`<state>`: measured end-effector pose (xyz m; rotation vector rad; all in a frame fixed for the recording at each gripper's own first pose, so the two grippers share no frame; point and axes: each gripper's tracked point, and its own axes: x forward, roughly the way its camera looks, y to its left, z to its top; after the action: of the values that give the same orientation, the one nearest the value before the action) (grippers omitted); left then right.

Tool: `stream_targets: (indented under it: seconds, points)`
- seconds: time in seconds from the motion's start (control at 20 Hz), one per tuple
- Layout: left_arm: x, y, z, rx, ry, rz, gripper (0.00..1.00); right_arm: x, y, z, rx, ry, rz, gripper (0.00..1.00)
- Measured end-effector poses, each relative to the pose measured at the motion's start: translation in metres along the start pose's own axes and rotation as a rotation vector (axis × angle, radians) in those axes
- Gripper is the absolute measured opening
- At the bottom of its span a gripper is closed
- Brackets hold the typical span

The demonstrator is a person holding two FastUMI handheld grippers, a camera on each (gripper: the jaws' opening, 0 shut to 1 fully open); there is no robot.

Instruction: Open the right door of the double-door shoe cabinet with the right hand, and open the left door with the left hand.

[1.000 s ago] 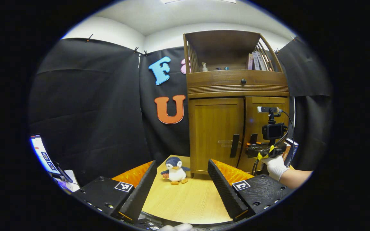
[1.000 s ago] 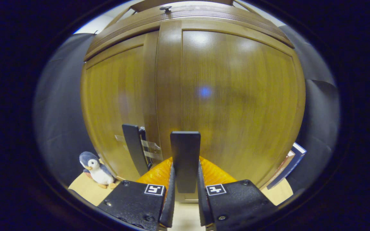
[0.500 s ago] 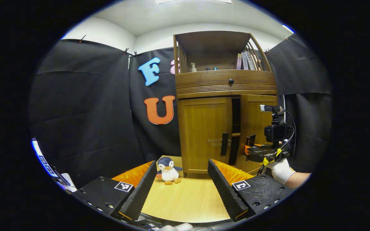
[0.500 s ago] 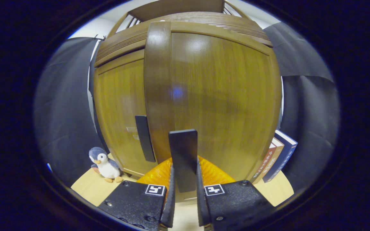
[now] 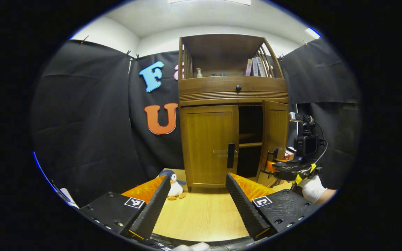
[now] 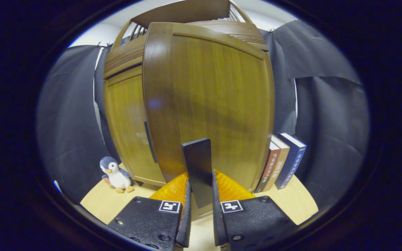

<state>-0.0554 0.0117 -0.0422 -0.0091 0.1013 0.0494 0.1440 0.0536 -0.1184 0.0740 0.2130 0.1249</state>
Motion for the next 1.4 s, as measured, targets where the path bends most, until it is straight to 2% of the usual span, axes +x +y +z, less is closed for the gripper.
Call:
stream_targets:
  seconds: [0.2, 0.25, 0.3, 0.35, 0.5, 0.55, 0.65, 0.7, 0.85, 1.0, 1.4]
  points:
    - [0.003, -0.011, 0.002, 0.001, -0.009, -0.039, 0.96, -0.020, -0.020, -0.004, 0.009, -0.005, -0.033, 0.29]
    - [0.003, -0.014, 0.002, 0.001, -0.008, -0.053, 1.00, -0.025, -0.026, -0.005, 0.015, -0.006, -0.046, 0.27]
    - [0.004, -0.018, 0.001, 0.002, -0.006, -0.067, 0.96, -0.032, -0.034, -0.006, 0.020, -0.008, -0.061, 0.28]
    - [0.004, -0.023, 0.000, 0.004, -0.006, -0.081, 1.00, -0.038, -0.042, -0.007, 0.021, -0.008, -0.075, 0.25]
    - [0.004, -0.039, -0.001, 0.003, -0.002, -0.123, 1.00, -0.053, -0.065, -0.008, 0.038, -0.010, -0.108, 0.22]
    - [0.003, -0.044, -0.002, 0.002, -0.001, -0.138, 0.96, -0.058, -0.073, -0.007, 0.048, -0.011, -0.113, 0.19]
    - [0.004, -0.056, -0.002, 0.009, 0.000, -0.160, 1.00, -0.062, -0.086, -0.008, 0.058, -0.011, -0.111, 0.16]
    - [0.004, -0.061, -0.002, 0.014, -0.002, -0.165, 0.96, -0.065, -0.094, -0.008, 0.050, -0.015, -0.113, 0.14]
    - [0.005, -0.080, 0.001, 0.030, -0.003, -0.172, 0.96, -0.067, -0.110, -0.008, -0.025, -0.023, -0.095, 0.08]
    - [0.004, -0.102, 0.009, 0.037, -0.015, -0.167, 0.96, -0.072, -0.120, -0.007, -0.039, -0.021, -0.046, 0.06]
    - [-0.009, -0.166, 0.021, 0.027, -0.030, -0.072, 0.96, -0.079, -0.171, -0.002, -0.058, 0.021, 0.071, 0.04]
